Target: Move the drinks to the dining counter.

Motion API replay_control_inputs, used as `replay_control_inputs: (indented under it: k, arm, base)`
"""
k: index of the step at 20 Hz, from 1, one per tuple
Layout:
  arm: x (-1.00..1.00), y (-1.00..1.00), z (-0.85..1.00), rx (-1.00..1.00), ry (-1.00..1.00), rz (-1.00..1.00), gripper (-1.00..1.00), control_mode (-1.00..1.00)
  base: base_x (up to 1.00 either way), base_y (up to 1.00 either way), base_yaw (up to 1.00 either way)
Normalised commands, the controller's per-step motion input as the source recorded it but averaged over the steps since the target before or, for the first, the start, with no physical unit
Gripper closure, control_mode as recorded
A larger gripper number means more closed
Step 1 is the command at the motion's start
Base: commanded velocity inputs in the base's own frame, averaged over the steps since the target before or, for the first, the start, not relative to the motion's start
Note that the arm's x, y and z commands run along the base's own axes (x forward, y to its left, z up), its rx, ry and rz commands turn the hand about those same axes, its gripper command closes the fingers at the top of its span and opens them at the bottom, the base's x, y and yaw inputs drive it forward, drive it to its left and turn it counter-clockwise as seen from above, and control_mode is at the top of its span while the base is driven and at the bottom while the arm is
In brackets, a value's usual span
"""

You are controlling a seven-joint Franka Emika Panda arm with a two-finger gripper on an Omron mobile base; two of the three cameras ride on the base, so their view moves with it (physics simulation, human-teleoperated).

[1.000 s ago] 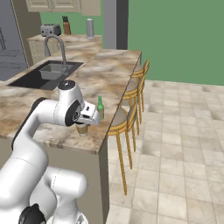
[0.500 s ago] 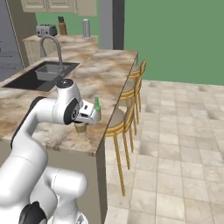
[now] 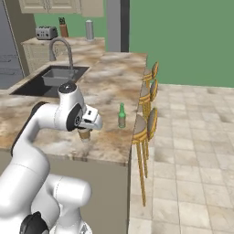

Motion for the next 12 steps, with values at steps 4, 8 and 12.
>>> replay_control_inputs:
  k: [4,8,12]
  arm:
    - [0.0,0.0,0.0,0.0,0.0,0.0,1.0,1.0]
    - [0.0,0.0,0.0,0.0,0.0,0.0,1.0,1.0]
    - [0.0,0.0,0.0,0.0,0.0,0.0,1.0,1.0]
  base:
    - [0.29,0.55,0.0]
    - [0.51,-0.09,0.02]
    - [0.5,-0.57,0.0]
